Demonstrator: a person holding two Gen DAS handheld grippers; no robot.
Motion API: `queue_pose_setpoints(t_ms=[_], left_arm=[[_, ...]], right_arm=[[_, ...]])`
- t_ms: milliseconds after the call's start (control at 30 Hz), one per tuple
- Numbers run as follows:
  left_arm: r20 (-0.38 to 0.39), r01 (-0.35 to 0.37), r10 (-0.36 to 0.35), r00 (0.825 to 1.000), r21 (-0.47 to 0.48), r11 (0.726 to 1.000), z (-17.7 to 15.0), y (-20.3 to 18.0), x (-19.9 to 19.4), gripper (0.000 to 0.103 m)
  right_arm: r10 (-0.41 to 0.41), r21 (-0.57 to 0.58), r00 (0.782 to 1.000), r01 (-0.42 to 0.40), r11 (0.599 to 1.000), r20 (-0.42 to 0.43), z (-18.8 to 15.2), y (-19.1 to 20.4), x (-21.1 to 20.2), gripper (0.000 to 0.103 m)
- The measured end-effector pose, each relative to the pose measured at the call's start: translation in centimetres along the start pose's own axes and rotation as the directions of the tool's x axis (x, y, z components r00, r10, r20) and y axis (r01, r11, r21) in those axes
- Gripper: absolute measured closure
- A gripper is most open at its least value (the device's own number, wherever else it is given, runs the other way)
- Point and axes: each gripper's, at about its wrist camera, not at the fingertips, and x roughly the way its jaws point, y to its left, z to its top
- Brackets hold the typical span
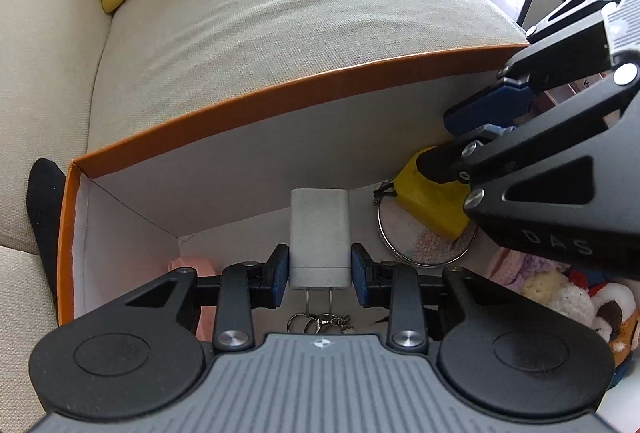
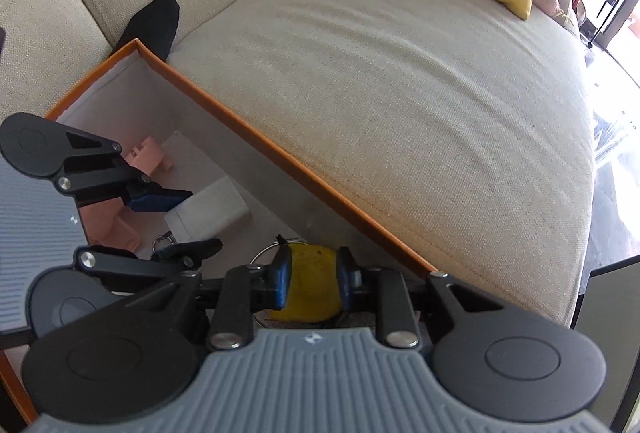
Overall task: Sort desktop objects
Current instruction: 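Lower charger into box with left gripper while right lowers tape measure beside mirror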
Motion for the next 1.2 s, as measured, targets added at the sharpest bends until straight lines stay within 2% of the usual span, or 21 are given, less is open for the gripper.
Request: queue_pose_setpoints(t_ms=[100,433,600,667,767,833,967,1133,1200], left_arm=[[-0.022,-0.001,0.001,1.000,-0.012,1.000,0.4,0.0,0.6,0.066],[-0.059,0.054,-0.060,0.996,-0.102,0.993,1.6,0.4,1.8,0.066],[-0.029,0.060,-0.065,0.997,-0.135,0.989,2.0,0.7,1.4,0.066],[-0.028,0.081,-0.087,0.996,-0.164,0.983,2.2,0.9,1.4,0.065],[0.001,0.109,-0.111,0.994,-0.179,0.978,2.4,1.4,1.4,0.062],[0.024,0.107,-0.104,0.994,-0.179,0.978,2.3,1.6,0.8,0.052],[0.057,0.085,-0.076,0.995,-0.173,0.981,2.3,1.7,-1.0,0.052],[0.167,0.053,-0.025,0.986,-0.168,0.984,0.6,0.3,-6.0,0.049],[0.218,0.042,-0.001,0.976,-0.186,0.982,-0.3,-0.2,-7.8,0.049]], right_arm=[[0.017,0.009,0.999,-0.018,1.000,0.029,0.0,-0.2,-0.8,0.078],[0.036,0.035,0.997,-0.038,0.999,0.073,-0.3,-0.6,-1.7,0.078],[0.033,0.060,0.995,-0.039,0.997,0.089,-0.6,-1.2,-2.1,0.077],[0.047,0.087,0.995,-0.055,0.995,0.091,-0.6,-1.6,-2.1,0.078],[0.063,0.117,0.993,-0.074,0.990,0.095,-0.8,-2.0,-2.5,0.078],[0.065,0.112,0.992,-0.077,0.991,0.108,-0.9,-2.1,-2.9,0.078],[0.067,0.115,0.989,-0.083,0.990,0.134,-1.1,-1.8,-3.8,0.071],[0.076,0.117,0.976,-0.101,0.988,0.206,-2.2,-1.8,-6.2,0.066],[0.083,0.121,0.964,-0.117,0.986,0.252,-2.9,-1.7,-7.5,0.059]])
